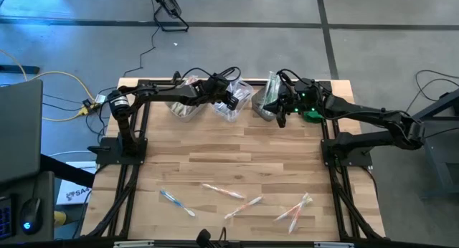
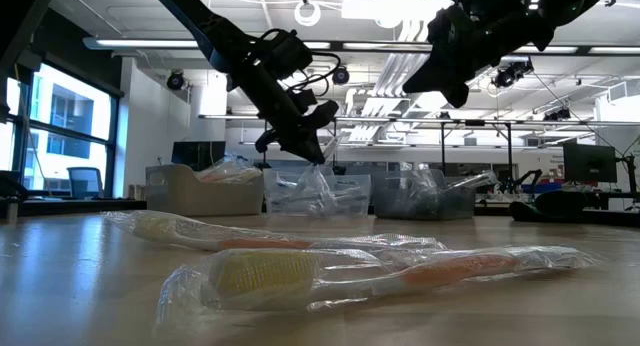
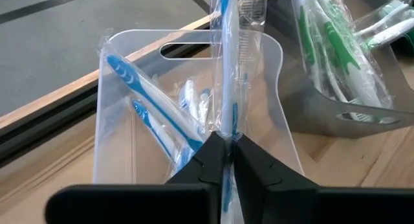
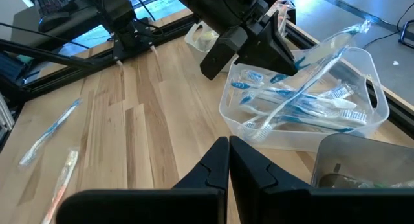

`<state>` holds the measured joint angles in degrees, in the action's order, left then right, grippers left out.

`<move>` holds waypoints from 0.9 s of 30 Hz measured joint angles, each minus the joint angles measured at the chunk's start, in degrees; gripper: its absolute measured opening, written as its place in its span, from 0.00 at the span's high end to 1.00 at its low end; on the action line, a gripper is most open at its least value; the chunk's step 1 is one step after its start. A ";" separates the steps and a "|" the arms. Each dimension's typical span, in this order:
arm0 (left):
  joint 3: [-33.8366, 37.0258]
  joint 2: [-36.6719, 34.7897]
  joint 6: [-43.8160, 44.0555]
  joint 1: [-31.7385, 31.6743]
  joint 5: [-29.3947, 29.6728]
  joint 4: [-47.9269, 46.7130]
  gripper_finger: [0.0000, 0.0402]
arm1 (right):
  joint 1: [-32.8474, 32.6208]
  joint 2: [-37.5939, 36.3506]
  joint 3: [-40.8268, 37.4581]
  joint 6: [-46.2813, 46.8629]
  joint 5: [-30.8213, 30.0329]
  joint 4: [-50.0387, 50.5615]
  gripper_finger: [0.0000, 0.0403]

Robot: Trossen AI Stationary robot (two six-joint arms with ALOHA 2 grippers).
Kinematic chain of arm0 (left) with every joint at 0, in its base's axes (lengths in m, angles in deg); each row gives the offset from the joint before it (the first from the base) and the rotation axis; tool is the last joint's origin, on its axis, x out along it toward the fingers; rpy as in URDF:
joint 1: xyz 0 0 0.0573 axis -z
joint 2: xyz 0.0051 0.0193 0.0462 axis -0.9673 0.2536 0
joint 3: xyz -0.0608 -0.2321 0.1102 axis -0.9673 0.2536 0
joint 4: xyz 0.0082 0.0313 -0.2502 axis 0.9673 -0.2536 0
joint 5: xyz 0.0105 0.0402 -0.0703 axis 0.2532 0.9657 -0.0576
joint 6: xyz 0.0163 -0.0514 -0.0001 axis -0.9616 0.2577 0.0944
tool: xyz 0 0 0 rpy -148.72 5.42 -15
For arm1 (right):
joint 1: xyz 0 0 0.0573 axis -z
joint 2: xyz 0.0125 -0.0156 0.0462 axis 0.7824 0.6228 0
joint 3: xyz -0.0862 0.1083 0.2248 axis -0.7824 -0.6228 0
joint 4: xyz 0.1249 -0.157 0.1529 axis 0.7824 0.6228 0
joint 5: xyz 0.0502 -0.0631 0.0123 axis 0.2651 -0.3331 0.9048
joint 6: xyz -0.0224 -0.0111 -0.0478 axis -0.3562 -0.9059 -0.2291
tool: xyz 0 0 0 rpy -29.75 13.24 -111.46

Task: Pick & Place Toothbrushes
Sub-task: Put the blue toothbrush into the clear bin, then put the orange toothbrush into the white bin

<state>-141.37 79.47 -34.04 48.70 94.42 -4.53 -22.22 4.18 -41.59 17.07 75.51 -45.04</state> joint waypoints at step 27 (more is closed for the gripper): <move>-0.04 0.00 0.27 0.00 -5.65 1.05 0.73 | 0.00 0.02 0.01 0.01 0.06 0.00 0.99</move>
<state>-141.41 79.47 -33.77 48.70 88.77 -3.48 -22.22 4.20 -41.58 17.08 75.57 -45.04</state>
